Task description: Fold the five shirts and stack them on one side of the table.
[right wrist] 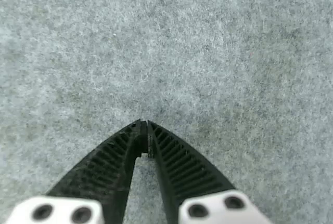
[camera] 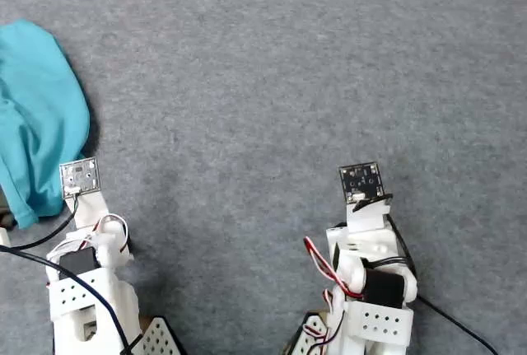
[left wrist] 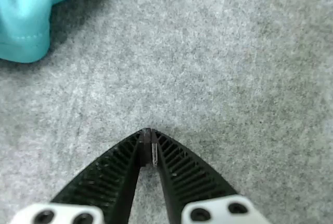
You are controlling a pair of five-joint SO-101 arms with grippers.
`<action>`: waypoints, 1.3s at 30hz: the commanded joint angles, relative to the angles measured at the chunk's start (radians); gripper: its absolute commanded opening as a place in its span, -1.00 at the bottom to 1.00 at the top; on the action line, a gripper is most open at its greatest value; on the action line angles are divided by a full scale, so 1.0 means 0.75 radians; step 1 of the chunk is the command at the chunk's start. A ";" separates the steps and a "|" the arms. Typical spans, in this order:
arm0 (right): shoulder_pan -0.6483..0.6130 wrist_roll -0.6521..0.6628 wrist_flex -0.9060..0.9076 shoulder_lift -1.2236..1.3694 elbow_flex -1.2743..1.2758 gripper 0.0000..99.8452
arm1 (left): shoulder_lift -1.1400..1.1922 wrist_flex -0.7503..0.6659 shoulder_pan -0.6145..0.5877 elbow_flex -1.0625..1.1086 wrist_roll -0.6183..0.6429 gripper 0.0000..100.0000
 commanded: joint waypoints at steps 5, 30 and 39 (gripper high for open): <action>0.007 -0.012 0.006 -0.058 -0.003 -0.99 | -0.013 0.004 0.010 -0.008 0.010 -0.96; -0.001 -0.014 0.006 -0.058 -0.003 -0.99 | -0.013 0.008 0.012 -0.008 0.016 -0.96; -0.001 -0.014 0.006 -0.058 -0.003 -0.99 | -0.013 0.023 -0.004 -0.076 0.018 -0.96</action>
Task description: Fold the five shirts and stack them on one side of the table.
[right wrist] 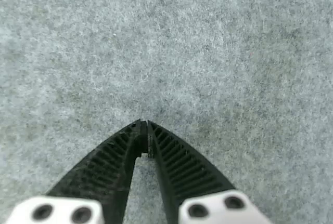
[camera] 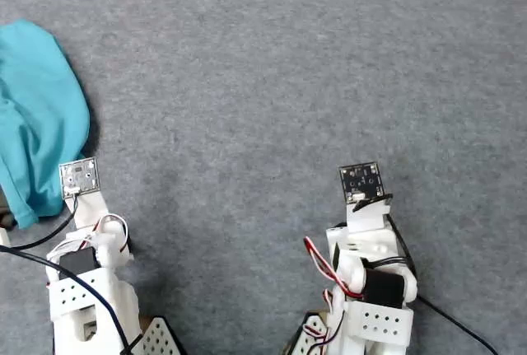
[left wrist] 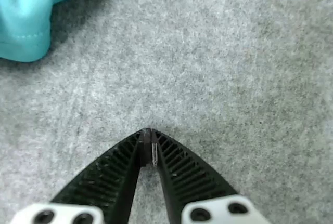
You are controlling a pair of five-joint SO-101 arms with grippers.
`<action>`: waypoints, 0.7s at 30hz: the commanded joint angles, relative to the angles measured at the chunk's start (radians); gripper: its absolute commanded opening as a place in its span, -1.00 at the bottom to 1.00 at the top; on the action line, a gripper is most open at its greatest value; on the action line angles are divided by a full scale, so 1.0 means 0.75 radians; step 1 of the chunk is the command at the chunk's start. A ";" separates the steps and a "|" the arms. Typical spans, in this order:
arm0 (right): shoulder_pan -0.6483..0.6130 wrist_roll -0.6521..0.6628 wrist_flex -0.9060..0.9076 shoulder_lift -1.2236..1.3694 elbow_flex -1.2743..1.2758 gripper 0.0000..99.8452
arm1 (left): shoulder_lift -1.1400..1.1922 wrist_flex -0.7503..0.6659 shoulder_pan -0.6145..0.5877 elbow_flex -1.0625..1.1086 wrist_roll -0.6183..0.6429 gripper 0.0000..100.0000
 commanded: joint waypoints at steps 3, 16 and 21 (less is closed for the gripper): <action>-0.001 -0.014 0.000 -0.060 -0.005 -0.99 | -0.013 0.149 -0.004 -0.223 0.010 -0.96; -0.001 -0.006 -0.002 -0.052 -0.572 -0.99 | -0.011 0.790 -0.004 -1.017 0.002 -0.96; -0.013 -0.004 0.000 -0.048 -0.846 -0.99 | -0.013 0.804 -0.020 -1.246 0.000 -0.96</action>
